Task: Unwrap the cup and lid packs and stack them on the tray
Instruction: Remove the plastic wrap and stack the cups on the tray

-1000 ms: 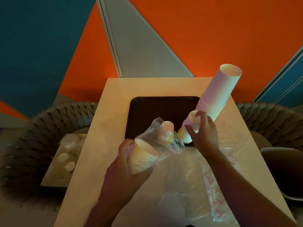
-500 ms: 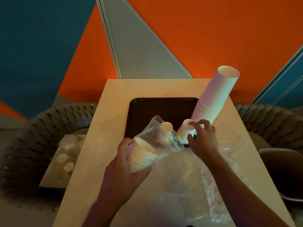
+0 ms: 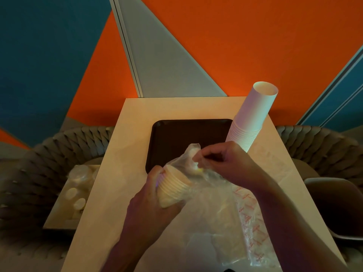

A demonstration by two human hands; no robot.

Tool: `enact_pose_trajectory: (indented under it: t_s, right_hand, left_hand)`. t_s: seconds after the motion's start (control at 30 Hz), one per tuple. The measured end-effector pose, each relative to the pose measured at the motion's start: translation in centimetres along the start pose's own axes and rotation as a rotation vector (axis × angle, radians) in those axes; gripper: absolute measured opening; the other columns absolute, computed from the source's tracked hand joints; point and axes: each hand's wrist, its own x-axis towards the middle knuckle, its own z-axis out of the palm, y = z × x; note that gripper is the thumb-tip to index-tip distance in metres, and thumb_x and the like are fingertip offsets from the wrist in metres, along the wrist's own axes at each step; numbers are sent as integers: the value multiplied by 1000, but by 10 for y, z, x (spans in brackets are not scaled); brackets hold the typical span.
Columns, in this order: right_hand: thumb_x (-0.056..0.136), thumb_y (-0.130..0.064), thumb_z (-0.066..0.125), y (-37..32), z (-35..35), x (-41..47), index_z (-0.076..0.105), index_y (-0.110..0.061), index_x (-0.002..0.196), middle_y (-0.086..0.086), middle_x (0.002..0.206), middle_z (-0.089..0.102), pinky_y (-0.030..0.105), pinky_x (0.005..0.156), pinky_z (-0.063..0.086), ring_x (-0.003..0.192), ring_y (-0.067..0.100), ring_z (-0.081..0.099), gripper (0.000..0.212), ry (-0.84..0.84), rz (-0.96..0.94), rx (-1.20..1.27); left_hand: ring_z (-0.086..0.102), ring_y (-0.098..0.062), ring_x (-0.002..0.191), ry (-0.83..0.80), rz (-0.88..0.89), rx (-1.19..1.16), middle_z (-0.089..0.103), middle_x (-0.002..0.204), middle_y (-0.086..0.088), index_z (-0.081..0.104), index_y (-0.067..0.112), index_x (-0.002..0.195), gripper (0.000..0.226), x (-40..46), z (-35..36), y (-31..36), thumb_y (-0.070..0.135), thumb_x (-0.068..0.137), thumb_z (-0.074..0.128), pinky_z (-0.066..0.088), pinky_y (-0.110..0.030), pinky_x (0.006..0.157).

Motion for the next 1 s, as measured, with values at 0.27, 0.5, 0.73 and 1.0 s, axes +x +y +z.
enact_pose_trajectory:
  t_s: [0.27,0.5,0.73,1.0]
  right_hand:
    - [88,-9,78,13,10,-2,80,-12,98,5,100,77,48,86,60,94,25,74,11,-244,71,131]
    - [83,-13,83,4,10,-7,77,-15,93,-26,102,71,21,85,50,100,-5,66,12,-390,66,77]
    - [82,-12,83,5,12,-8,71,-42,73,-10,91,71,38,79,55,91,15,68,33,-369,4,137]
    - [68,-16,89,21,-8,-10,56,-24,113,0,109,65,29,78,55,94,11,66,57,-188,194,311]
  left_hand:
    - [55,14,96,-30,58,-13,45,110,50,20,80,108,80,-4,2,8,48,72,84,57,-30,74]
    - [52,18,98,-73,26,-17,44,110,52,18,82,109,70,-3,4,20,80,59,66,54,-27,74]
    - [57,11,98,-101,39,-16,46,115,49,19,80,115,74,-3,8,22,85,56,64,56,-32,78]
    - [57,3,92,-57,30,42,44,106,42,13,76,112,95,0,14,0,43,65,89,57,-27,74]
